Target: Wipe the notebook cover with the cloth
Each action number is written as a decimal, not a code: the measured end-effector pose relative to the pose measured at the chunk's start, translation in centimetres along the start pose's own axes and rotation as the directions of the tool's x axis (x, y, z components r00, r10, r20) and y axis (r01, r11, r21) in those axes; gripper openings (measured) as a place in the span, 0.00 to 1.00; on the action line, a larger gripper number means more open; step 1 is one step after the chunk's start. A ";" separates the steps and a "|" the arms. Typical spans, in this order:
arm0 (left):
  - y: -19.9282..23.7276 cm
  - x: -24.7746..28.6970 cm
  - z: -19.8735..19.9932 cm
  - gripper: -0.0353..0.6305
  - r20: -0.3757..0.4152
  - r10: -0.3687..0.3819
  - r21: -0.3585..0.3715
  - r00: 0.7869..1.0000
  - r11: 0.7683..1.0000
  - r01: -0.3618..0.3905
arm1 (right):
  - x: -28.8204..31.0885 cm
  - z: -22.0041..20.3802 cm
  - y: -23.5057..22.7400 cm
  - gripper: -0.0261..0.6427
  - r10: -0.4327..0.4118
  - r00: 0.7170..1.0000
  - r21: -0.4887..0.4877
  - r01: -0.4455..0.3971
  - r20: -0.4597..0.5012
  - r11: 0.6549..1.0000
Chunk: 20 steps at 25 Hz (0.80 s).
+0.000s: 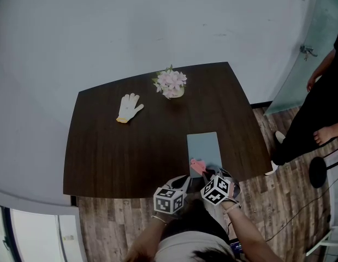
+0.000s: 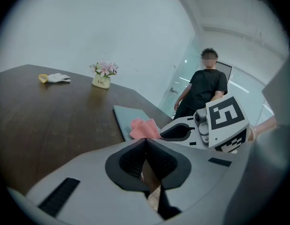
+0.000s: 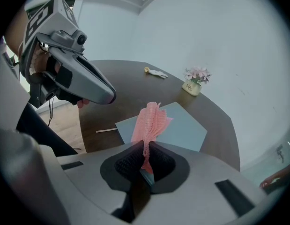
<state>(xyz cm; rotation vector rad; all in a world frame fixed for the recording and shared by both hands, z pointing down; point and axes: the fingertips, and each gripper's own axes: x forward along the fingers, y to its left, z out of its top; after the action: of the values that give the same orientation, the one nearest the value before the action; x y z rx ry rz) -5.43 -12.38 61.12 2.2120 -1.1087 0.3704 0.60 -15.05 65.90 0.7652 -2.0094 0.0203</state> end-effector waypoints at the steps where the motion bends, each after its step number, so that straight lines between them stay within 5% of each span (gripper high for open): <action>1: -0.1 0.1 0.1 0.08 0.002 -0.003 0.001 1.000 1.000 0.003 | -0.1 -0.2 -0.1 0.09 -0.003 1.000 0.005 0.003 -0.001 1.000; 20: -1.9 1.1 1.3 0.08 0.018 -0.048 0.049 0.999 0.998 0.047 | -1.8 -4.2 -2.6 0.09 -0.072 0.997 0.096 0.075 -0.041 0.992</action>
<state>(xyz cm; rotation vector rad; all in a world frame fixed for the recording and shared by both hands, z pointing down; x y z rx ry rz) -3.26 -13.02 59.88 2.2850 -1.0655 0.3596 5.83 -14.99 66.05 0.8945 -1.9551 0.0902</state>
